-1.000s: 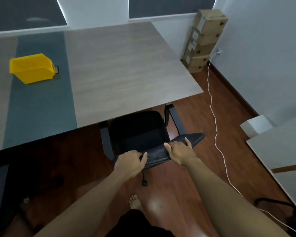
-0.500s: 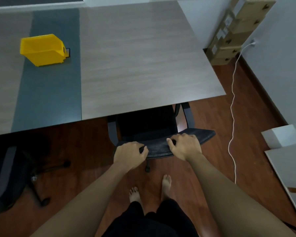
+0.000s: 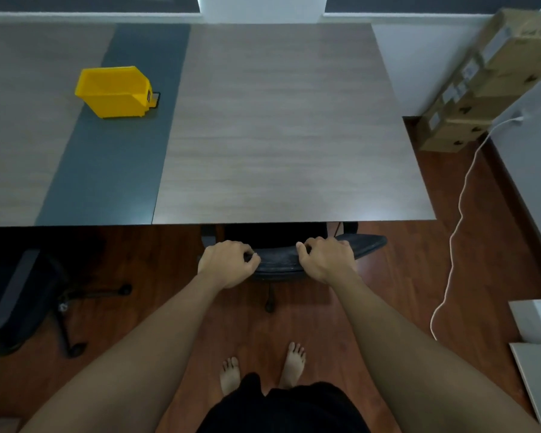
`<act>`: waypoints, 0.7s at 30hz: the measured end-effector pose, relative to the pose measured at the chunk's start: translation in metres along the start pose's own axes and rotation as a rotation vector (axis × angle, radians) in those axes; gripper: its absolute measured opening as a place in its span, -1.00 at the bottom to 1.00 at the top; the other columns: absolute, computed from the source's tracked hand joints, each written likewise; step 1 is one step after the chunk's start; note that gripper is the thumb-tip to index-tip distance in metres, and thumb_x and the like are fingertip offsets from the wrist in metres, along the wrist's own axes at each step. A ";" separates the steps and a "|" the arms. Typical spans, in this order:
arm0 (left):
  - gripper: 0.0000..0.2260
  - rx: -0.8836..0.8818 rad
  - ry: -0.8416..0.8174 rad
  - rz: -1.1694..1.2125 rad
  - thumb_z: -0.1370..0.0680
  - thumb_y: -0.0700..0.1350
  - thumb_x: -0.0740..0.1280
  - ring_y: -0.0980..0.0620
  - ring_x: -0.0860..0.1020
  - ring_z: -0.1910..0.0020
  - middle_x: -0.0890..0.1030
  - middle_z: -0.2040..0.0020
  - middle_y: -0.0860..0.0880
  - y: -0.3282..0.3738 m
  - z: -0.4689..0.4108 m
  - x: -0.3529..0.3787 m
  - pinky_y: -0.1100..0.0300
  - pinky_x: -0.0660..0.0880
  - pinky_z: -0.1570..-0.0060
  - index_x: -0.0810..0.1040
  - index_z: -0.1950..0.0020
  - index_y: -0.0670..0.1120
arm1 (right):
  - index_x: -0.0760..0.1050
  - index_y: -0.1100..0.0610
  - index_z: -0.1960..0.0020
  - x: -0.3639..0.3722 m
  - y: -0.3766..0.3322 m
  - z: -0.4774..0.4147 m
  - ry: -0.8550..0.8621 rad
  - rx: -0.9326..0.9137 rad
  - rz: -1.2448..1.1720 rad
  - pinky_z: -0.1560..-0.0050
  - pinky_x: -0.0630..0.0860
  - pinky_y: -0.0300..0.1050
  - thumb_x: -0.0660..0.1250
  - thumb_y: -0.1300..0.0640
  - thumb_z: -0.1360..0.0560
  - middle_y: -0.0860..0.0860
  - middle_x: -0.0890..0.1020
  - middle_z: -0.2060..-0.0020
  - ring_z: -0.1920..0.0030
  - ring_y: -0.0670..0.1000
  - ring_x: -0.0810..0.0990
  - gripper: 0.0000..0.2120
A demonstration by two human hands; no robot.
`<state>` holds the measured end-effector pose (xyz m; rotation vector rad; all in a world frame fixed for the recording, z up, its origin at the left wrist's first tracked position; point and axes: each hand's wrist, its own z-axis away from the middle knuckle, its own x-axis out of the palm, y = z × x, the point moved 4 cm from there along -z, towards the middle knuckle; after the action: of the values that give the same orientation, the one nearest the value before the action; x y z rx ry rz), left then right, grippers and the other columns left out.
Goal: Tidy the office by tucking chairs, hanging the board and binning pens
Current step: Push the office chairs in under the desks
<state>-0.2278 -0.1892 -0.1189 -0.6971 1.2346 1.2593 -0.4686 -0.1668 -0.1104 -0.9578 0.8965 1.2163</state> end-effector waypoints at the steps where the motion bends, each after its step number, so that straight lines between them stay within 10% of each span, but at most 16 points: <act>1: -0.53 -0.012 -0.001 0.002 -0.56 0.33 0.08 -0.01 0.69 -0.02 0.75 -0.04 0.12 -0.001 -0.005 -0.002 0.05 0.58 0.04 0.71 -0.13 0.17 | 0.63 0.01 -0.29 -0.001 0.000 -0.005 0.000 0.003 -0.001 -0.27 0.41 0.20 -0.06 -0.27 -0.68 0.09 0.71 -0.14 -0.18 0.20 0.62 -0.40; 21: -0.61 -0.065 0.023 -0.045 -0.57 0.18 0.08 -0.04 0.65 0.10 0.70 0.02 0.06 -0.024 -0.034 -0.017 0.05 0.61 0.13 0.67 0.05 0.06 | 0.72 -0.03 -0.04 -0.002 -0.018 -0.023 0.127 0.025 -0.090 -0.03 0.55 0.09 -0.03 -0.33 -0.61 -0.01 0.71 0.15 0.06 0.12 0.65 -0.39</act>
<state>-0.2124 -0.2318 -0.1176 -0.7838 1.1944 1.2615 -0.4524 -0.1911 -0.1142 -1.0532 0.9556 1.0755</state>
